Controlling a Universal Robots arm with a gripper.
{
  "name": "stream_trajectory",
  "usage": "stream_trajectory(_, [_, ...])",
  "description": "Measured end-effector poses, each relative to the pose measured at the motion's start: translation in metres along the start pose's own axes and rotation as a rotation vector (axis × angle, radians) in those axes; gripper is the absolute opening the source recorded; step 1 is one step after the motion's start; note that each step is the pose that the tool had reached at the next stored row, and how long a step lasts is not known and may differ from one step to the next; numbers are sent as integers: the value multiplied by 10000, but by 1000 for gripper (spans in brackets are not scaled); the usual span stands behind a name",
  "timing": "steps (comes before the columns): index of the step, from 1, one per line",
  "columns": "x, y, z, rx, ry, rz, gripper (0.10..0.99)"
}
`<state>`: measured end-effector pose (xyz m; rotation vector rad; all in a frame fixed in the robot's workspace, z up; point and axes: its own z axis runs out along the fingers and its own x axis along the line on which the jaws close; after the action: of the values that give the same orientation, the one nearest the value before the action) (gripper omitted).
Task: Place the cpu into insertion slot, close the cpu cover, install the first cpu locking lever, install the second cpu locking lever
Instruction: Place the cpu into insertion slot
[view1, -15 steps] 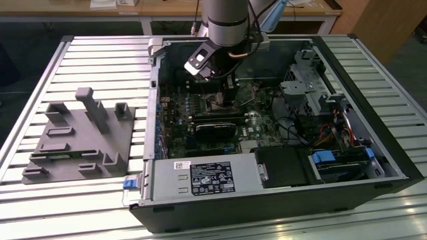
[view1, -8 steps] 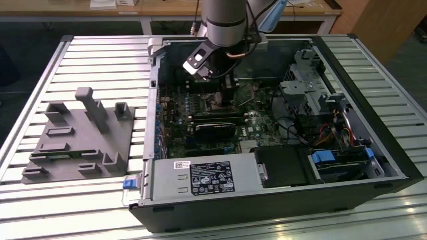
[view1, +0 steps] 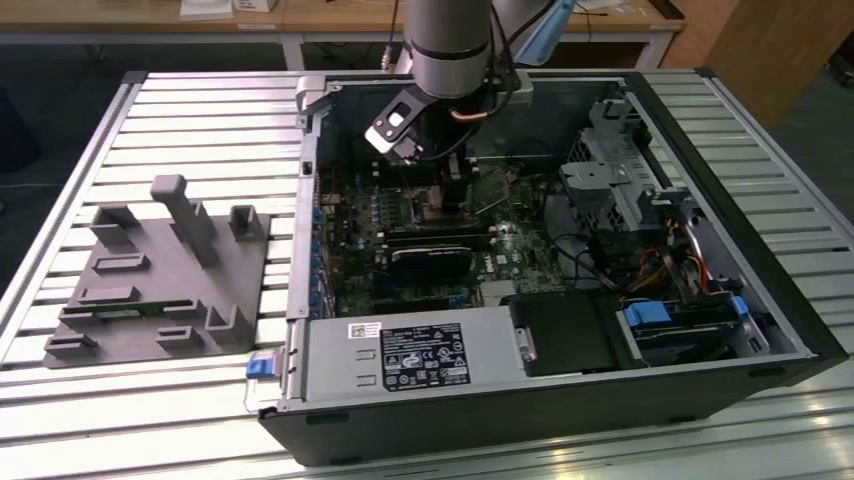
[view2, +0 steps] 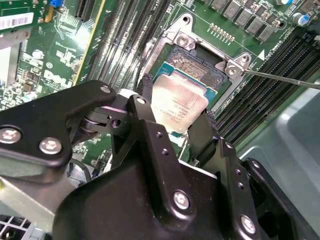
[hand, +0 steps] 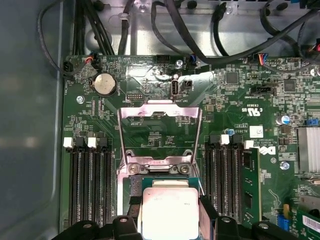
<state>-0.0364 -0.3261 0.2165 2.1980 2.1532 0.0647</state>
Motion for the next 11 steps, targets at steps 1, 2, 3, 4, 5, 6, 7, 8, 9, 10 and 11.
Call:
stream_trajectory(1, [0,-2,5,1,40,5,533])
stream_trajectory(2, [0,-4,10,3,84,8,533])
stream_trajectory(3, [1,-4,16,3,112,11,533])
stream_trajectory(4, [2,-5,22,2,125,13,533])
stream_trajectory(5, [1,-5,29,3,127,12,533])
stream_trajectory(6, [1,-6,39,4,129,12,533])
stream_trajectory(7, [1,-8,51,4,130,11,533])
stream_trajectory(8, [1,-9,62,4,130,10,533])
stream_trajectory(9, [1,-11,72,4,130,5,533])
stream_trajectory(10, [1,-13,82,4,132,-7,533])
stream_trajectory(11, [2,-16,93,3,134,-31,533])
